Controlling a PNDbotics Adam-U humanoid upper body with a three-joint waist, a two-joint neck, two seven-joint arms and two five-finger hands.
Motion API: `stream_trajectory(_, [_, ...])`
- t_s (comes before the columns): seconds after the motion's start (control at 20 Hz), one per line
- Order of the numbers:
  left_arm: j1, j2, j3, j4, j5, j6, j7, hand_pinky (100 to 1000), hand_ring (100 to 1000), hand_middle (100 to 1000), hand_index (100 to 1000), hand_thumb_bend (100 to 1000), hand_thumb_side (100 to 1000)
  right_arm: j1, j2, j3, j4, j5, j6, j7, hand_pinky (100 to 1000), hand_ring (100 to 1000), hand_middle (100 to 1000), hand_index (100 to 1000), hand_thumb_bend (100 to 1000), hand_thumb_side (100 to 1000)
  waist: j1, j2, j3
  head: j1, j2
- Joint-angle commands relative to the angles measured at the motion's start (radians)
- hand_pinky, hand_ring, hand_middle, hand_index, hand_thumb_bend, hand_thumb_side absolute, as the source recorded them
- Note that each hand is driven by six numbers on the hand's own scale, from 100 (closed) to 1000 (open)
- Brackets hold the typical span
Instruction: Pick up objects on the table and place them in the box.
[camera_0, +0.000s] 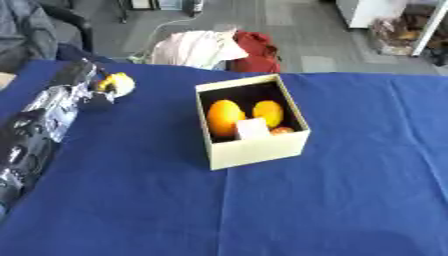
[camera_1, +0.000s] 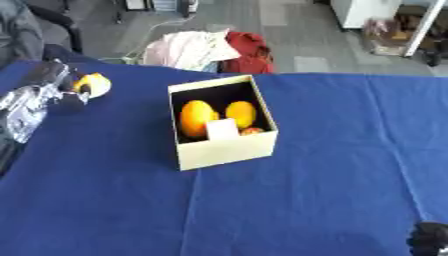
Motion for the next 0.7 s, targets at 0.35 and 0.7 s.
stream_trajectory(0.35, [-0.005,0.082,-0.027,-0.175,0.044,-0.052,-0.036,583,341,250,462,100,175,-0.002,-0.011,-0.008,-0.014,0.01,-0.009,0.003,633,640,594,692,100,616,0.021,-0.047,0.012,0.004,-0.012])
stream_trajectory(0.7, [0.014,0.083,-0.112,-0.459,0.105,-0.116,-0.119,595,350,261,471,100,168,-0.001,-0.008,-0.007,-0.015,0.016,-0.013,0.008,633,641,595,692,100,593,0.023,-0.057,0.023,-0.002,-0.013])
